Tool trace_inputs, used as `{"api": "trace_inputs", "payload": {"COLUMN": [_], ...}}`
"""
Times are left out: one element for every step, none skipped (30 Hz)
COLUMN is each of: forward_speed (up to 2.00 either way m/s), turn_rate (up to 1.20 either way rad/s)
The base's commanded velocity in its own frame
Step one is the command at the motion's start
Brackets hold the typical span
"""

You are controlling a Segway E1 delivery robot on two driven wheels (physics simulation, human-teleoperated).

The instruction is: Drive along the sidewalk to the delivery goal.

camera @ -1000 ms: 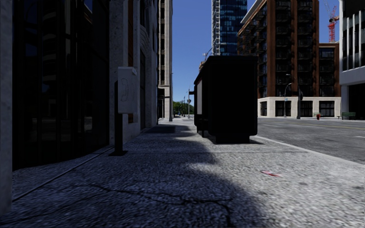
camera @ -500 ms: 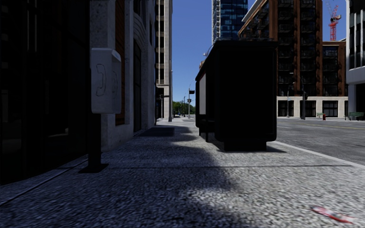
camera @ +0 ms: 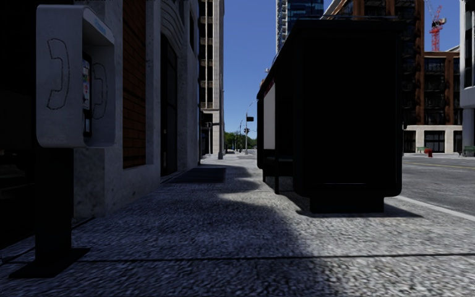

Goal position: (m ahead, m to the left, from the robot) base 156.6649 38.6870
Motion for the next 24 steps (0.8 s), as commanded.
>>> {"api": "trace_inputs", "payload": {"forward_speed": [1.97, 1.97, 1.97, 1.97, 1.97, 1.97, 1.97, 1.97, 1.97, 1.97, 1.97, 1.97, 1.97, 1.97, 1.97, 1.97, 1.97, 1.97, 1.97, 1.97, 1.97, 1.97, 1.97, 1.97], "turn_rate": [0.09, 0.12, 0.16, 0.18, 0.18, 0.19, 0.17, 0.04, 0.04, 0.00, 0.00, 0.00, 0.00, 0.00, 0.00, 0.00, 0.00, 0.00, 0.00, 0.00, 0.04, 0.04, 0.16, 0.24]}}
